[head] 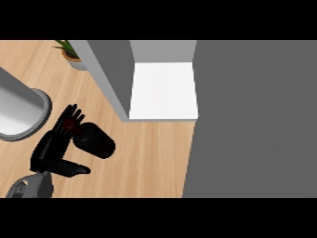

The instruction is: Pick up the wine, place it into the cabinet and close the cabinet

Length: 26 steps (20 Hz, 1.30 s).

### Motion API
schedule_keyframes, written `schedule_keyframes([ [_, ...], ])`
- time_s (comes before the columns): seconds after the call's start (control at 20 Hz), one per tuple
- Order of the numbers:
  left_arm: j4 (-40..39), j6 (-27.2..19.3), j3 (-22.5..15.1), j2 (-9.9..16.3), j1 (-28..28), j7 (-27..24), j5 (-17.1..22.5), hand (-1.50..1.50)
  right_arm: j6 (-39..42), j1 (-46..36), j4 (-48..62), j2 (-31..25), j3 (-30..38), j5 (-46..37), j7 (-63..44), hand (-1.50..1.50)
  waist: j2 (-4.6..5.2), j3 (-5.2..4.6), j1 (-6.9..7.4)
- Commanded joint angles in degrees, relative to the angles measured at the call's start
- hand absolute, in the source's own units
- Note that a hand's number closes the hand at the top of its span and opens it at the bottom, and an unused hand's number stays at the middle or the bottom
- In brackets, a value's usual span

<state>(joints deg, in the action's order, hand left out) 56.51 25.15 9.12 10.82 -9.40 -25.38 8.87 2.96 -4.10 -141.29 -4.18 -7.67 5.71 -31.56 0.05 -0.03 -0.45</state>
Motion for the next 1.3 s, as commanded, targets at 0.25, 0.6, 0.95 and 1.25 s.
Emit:
schedule_keyframes([
  [0.25,-19.5,0.9,-1.0,-1.4,-5.2,-13.7,-6.0,-1.5,1.2,-3.0,-1.6,-0.7,4.1,5.4,-2.3,-1.5,0.11,-0.04,-0.17],
  [0.6,-30.2,4.5,0.6,-1.3,-7.9,-20.1,-5.3,-1.5,-1.5,-3.0,-6.3,1.3,-0.8,0.8,-7.1,-1.5,0.13,-0.13,-0.53],
  [0.95,-34.4,9.0,0.2,-0.6,-10.0,-23.8,-5.4,-1.5,1.0,-1.3,-4.8,-0.3,2.7,3.7,-4.8,-1.5,0.09,-0.06,-0.35],
  [1.25,-36.2,8.2,-0.1,-2.4,-13.1,-22.4,-5.2,-1.5,0.3,-2.4,-3.9,0.3,2.1,3.1,-5.6,-1.5,0.03,-0.04,-0.07],
])
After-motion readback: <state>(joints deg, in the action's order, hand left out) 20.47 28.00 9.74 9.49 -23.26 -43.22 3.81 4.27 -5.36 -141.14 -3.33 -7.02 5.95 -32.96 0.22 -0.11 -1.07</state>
